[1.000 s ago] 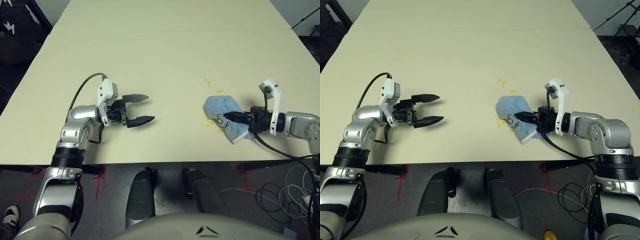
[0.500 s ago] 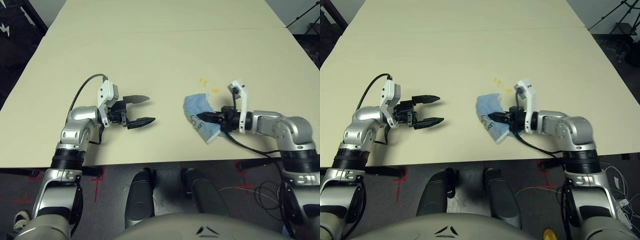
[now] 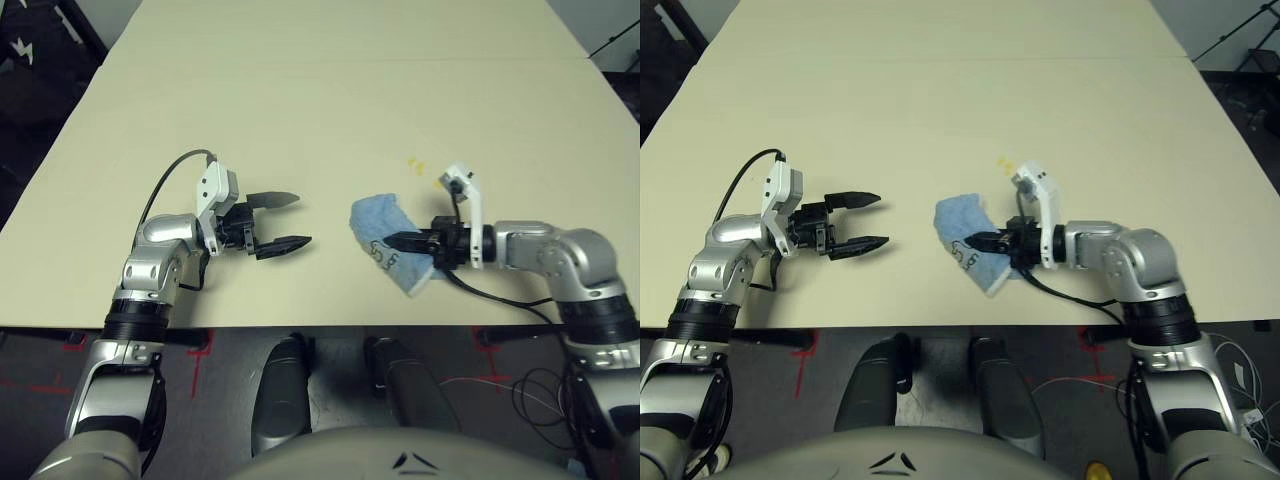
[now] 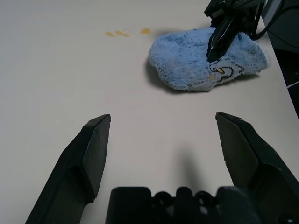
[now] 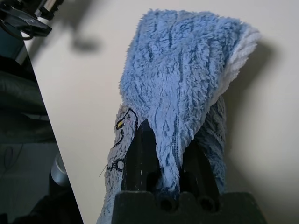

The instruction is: Wipe the water off the table with a rag.

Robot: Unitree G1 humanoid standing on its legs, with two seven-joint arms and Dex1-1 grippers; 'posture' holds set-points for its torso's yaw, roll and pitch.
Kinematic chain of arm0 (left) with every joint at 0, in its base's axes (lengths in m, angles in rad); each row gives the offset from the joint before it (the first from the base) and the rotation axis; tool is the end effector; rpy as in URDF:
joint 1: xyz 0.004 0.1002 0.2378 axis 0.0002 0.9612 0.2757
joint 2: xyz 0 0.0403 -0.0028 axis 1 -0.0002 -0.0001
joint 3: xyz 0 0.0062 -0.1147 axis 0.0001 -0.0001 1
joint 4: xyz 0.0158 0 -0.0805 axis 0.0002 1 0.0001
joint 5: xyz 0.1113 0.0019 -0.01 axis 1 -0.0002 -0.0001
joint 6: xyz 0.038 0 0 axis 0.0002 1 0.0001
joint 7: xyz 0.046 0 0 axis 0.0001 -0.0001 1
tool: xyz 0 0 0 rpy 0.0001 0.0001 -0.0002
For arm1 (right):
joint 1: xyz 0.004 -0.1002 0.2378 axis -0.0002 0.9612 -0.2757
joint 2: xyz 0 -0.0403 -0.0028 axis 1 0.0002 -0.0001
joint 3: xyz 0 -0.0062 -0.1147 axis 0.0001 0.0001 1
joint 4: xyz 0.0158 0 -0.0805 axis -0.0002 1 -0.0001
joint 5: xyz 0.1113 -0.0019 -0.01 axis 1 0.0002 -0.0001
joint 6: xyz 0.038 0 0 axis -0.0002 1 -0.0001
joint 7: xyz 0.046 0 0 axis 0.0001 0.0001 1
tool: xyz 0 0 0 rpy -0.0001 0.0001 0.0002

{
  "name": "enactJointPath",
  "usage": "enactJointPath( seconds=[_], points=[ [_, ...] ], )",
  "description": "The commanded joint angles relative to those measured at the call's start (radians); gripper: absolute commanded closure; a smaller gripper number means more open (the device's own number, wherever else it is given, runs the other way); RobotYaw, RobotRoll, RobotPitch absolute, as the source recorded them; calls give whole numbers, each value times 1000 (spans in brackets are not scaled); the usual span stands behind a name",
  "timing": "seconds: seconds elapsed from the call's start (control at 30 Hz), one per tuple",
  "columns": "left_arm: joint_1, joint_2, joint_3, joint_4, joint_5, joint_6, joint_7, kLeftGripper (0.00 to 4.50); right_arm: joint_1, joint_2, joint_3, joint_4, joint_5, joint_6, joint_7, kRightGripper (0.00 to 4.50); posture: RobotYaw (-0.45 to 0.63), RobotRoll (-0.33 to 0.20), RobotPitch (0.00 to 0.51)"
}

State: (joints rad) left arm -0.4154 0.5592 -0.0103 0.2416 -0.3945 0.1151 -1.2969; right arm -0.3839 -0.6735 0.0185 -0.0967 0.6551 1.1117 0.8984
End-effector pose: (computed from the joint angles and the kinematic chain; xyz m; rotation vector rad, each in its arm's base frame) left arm 0.2930 0.2513 0.1192 0.1770 0.0362 -1.2655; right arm 0.2633 -0.2385 0.1329 0.1948 0.6875 0.9984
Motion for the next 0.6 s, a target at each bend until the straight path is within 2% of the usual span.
enactJointPath(
  seconds=[0.03,0.4,0.5,0.6],
  points=[
    [4,-5,-15,4,7,-9,-8,0,59,-90,-40,-2,-1,9,25,4376,72,0,223],
    [-12,-8,-21,25,9,-19,-19,0,170,-275,-128,71,-12,-72,110,4376,54,0,219],
    [-15,-10,-22,29,10,-20,-20,0,148,-284,-176,123,9,-80,122,4376,54,0,219],
    [-17,-11,-23,34,12,-24,-23,0,78,-246,-254,179,53,-59,85,4376,50,0,217]
  ],
)
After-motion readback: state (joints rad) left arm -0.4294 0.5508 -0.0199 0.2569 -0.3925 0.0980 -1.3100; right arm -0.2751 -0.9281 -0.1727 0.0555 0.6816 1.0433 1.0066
